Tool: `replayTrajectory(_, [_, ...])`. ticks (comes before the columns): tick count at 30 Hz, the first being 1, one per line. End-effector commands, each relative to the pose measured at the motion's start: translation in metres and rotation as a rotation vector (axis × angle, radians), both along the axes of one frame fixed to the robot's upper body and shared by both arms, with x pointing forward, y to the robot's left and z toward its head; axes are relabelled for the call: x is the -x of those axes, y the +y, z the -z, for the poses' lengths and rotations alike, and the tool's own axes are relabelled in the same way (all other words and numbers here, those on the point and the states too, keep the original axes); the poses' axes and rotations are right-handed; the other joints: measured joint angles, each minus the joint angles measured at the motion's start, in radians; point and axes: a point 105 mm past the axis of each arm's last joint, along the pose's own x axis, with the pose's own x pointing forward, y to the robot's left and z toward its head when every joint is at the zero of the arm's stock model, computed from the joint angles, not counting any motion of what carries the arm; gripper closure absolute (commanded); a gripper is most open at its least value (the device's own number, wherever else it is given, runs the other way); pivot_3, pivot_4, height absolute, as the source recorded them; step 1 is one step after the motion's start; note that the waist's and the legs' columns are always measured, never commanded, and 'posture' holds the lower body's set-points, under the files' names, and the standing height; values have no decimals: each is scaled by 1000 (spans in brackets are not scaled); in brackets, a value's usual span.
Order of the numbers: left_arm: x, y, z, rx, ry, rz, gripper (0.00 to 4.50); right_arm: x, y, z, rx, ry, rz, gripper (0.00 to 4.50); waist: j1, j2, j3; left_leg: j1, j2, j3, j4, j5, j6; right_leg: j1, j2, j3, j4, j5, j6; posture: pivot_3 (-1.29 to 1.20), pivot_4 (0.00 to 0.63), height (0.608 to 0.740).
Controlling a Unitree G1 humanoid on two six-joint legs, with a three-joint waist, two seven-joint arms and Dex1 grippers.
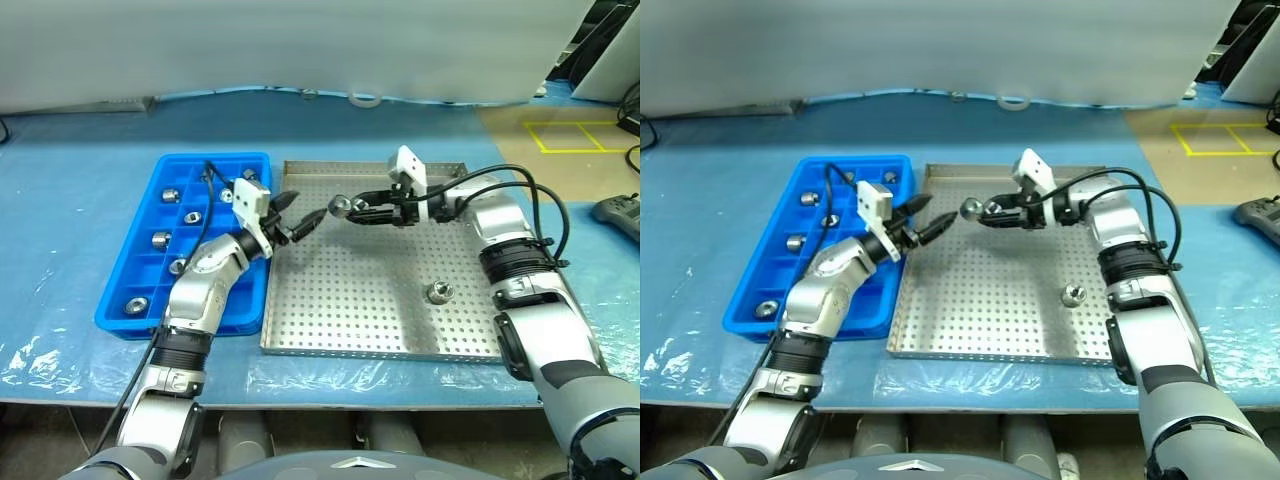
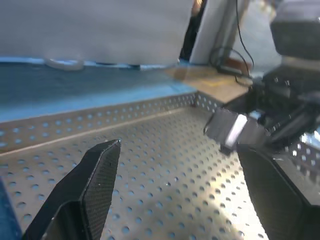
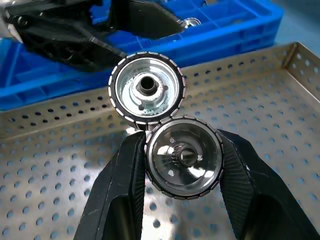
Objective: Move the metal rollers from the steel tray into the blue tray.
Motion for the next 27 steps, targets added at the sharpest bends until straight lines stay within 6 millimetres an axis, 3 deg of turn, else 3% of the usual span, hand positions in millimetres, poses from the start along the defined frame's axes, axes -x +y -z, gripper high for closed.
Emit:
replayTrajectory(1, [3, 1, -24, 129, -20, 11, 480, 2, 10, -4, -14, -40, -28, 2824, 2, 0, 0, 0, 0, 0, 0, 0, 0, 0, 0, 0, -1, 0, 0, -91, 150, 740])
replayTrajectory(5, [12, -4, -35, 277, 26, 82, 480, 5, 17, 3, -13, -33, -45, 2824, 1, -4, 3, -1, -1, 1, 0, 0, 0, 0, -1, 0, -2, 0, 0, -86, 150, 740])
replayTrajectory(9, [18, -16, -14, 200, 114, 134, 480, 5, 23, 2, -15, -41, -58, 2824, -1, -5, 3, 0, 0, 1, -2, 0, 0, 0, 0, 0, -2, 0, 0, -90, 150, 740])
replayTrajectory(12, [20, -22, -9, 184, 149, 160, 480, 6, 28, -4, -32, -51, -69, 2824, -2, -6, 4, 0, 0, 1, -2, 0, 0, 0, 0, 0, -2, 0, 0, -91, 150, 740])
replayTrajectory(24, [1, -27, 7, 149, 192, 53, 480, 9, 39, -13, -75, -67, -97, 2824, -1, -7, 4, 0, 0, 1, -2, 0, 0, 0, 0, 0, -2, 0, 0, -89, 150, 740])
replayTrajectory(27, [-4, -28, 5, 216, 214, 36, 1058, 9, 40, -13, -78, -68, -98, 2824, -1, -7, 5, 0, -1, 1, -2, 0, 0, 1, 0, 0, -2, 0, 0, -92, 150, 740])
